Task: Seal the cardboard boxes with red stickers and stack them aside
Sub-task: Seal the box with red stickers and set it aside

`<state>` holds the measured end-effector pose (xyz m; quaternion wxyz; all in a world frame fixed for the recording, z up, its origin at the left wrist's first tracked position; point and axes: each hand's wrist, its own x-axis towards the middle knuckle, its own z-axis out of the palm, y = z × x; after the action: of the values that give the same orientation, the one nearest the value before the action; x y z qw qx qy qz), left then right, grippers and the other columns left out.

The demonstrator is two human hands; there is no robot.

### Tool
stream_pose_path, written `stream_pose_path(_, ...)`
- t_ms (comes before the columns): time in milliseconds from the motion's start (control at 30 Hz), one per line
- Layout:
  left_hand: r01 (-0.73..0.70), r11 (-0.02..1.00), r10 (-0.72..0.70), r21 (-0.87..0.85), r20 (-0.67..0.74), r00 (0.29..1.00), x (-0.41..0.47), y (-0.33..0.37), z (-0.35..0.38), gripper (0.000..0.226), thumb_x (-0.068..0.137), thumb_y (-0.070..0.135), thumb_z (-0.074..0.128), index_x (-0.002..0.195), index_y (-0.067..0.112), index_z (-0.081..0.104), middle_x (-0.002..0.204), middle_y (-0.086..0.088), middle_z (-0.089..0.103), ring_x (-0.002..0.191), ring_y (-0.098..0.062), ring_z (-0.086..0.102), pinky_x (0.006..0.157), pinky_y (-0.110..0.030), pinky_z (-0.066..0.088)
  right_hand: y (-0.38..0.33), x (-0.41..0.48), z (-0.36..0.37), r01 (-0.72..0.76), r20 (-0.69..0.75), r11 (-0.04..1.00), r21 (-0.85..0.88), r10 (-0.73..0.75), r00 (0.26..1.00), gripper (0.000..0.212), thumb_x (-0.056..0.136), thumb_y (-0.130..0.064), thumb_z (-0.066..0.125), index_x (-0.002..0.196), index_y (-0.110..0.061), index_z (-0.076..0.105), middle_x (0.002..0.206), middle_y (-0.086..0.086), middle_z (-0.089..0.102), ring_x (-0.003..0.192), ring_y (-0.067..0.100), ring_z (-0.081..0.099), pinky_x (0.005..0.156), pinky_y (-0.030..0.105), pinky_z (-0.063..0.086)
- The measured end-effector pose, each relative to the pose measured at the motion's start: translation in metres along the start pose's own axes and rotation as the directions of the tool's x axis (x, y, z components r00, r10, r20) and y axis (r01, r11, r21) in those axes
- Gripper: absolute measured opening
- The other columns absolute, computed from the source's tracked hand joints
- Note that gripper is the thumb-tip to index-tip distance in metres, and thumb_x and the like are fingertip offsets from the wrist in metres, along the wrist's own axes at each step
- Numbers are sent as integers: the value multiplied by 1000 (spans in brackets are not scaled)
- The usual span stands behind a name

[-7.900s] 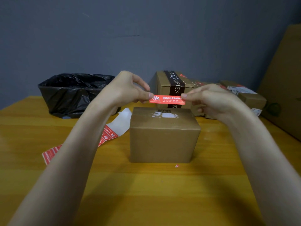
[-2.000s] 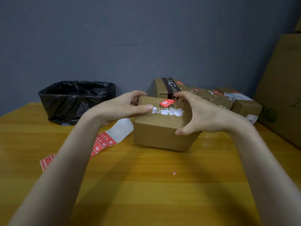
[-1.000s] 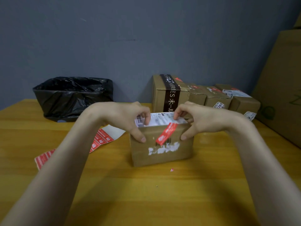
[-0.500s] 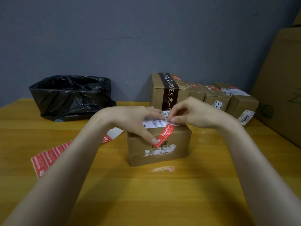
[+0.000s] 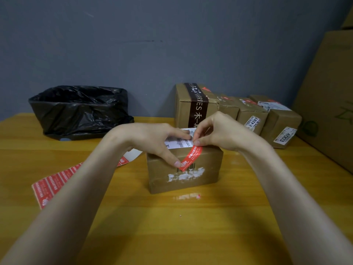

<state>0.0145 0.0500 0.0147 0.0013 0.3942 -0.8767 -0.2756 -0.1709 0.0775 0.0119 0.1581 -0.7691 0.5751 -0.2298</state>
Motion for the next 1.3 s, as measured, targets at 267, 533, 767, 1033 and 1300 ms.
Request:
stream_pose_path(267, -15, 999, 15, 50, 0, 1000, 0, 3, 0, 76, 78, 37, 70, 144, 35, 31, 148, 21, 26, 118, 1, 35, 81, -3, 33, 0, -2, 2, -26, -53, 999, -24, 25, 998, 7, 76, -17, 76, 73, -23, 73, 74, -14, 61, 81, 2, 50, 65, 14, 38)
stream_pose_path(533, -25, 997, 25, 67, 2, 1000, 1, 4, 1, 72, 80, 40, 66, 144, 34, 31, 152, 18, 22, 137, -8, 25, 96, -18, 27, 2, -9, 9, -7, -104, 999, -38, 3, 995, 12, 79, -18, 73, 70, -26, 71, 73, -14, 64, 87, 8, 56, 77, 25, 45)
stream_pose_path(767, -47, 998, 47, 50, 2, 999, 3, 2, 1, 71, 80, 38, 67, 143, 34, 34, 152, 18, 23, 137, -5, 26, 98, -17, 25, 5, -8, 15, -12, -157, 1000, -2, 11, 988, 22, 77, -21, 74, 61, -34, 65, 69, -21, 60, 94, 13, 57, 85, 32, 47)
stream_pose_path(1033, -28, 998, 28, 65, -10, 1000, 4, 1, 1, 72, 79, 40, 67, 143, 33, 34, 152, 18, 23, 136, -7, 27, 97, -19, 27, 1, -7, 15, -19, -112, 999, -33, 15, 994, 14, 81, -21, 71, 69, -28, 68, 70, -16, 59, 79, 8, 55, 77, 30, 48)
stream_pose_path(1300, -28, 998, 29, 65, -7, 1000, 5, 0, 1, 72, 80, 39, 67, 143, 34, 33, 152, 19, 22, 136, -6, 26, 95, -17, 25, 1, -9, 14, -2, -110, 999, -32, -2, 994, 10, 81, -20, 70, 72, -25, 69, 69, -18, 57, 72, 1, 51, 71, 24, 41)
